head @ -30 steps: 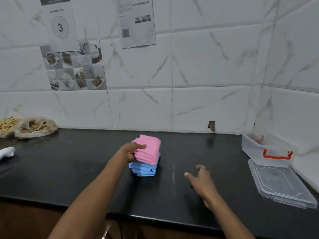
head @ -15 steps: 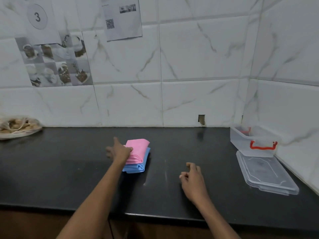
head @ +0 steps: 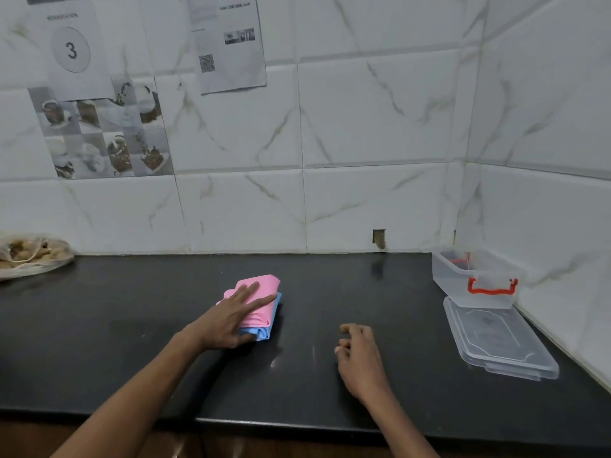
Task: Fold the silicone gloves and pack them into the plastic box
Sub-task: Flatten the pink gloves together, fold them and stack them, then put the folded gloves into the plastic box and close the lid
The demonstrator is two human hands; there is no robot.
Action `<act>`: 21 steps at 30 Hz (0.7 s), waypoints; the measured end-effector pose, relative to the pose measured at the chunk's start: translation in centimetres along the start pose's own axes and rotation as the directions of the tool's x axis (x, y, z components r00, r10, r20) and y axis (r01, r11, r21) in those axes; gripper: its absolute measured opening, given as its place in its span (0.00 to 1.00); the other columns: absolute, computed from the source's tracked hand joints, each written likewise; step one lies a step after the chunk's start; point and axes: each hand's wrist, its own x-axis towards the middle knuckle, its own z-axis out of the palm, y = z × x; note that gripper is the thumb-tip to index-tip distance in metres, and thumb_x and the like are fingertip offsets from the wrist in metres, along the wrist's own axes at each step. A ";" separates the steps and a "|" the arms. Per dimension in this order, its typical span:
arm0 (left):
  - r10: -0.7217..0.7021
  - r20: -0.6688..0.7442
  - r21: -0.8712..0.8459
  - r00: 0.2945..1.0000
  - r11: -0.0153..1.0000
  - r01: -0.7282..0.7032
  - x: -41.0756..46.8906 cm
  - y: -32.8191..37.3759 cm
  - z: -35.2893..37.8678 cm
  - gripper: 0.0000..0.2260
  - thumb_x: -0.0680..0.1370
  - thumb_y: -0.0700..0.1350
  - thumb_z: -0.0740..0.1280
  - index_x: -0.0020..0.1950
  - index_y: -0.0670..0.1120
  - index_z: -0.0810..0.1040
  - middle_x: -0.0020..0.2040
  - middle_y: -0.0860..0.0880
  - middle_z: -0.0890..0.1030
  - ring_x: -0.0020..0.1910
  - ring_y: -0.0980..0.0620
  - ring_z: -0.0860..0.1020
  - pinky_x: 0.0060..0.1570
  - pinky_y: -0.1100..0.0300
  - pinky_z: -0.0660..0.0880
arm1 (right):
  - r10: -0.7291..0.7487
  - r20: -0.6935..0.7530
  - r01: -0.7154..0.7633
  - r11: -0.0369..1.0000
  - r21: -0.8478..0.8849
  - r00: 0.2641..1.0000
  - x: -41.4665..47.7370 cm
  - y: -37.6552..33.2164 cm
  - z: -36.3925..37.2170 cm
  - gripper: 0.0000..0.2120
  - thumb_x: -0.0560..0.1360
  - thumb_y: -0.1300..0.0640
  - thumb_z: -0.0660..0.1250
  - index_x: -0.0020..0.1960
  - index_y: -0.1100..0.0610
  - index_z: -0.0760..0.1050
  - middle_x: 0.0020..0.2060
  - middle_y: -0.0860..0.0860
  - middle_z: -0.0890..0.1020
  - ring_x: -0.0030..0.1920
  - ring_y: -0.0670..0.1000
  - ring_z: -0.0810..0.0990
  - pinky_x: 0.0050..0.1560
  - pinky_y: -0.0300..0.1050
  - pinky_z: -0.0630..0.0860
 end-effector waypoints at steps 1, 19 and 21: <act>-0.006 -0.005 0.012 1.000 1.000 0.006 0.2 -0.1 -0.1 0.40 0.71 0.57 0.65 0.76 0.69 0.43 0.81 0.55 0.44 0.80 0.49 0.43 0.68 0.44 0.69 | -0.009 0.000 0.009 1.000 -0.002 1.000 0.0 0.0 0.0 0.15 0.77 0.64 0.63 0.63 0.58 0.72 0.59 0.50 0.68 0.51 0.42 0.75 0.56 0.32 0.72; -0.097 0.010 0.079 0.995 0.992 0.096 3.0 -2.1 1.8 0.35 0.75 0.55 0.65 0.77 0.66 0.50 0.81 0.53 0.45 0.80 0.47 0.43 0.74 0.37 0.50 | -0.007 -0.015 0.006 0.998 -0.057 1.000 0.3 0.5 0.3 0.09 0.75 0.64 0.63 0.53 0.57 0.77 0.53 0.51 0.74 0.50 0.48 0.77 0.56 0.34 0.72; -0.118 -0.008 0.107 0.993 0.987 0.118 2.8 -1.5 1.4 0.36 0.72 0.62 0.62 0.77 0.67 0.51 0.81 0.54 0.46 0.80 0.48 0.43 0.72 0.34 0.43 | 0.007 -0.014 -0.007 0.999 -0.045 1.000 0.3 0.4 0.2 0.08 0.74 0.63 0.64 0.53 0.57 0.78 0.53 0.51 0.74 0.50 0.48 0.78 0.57 0.35 0.73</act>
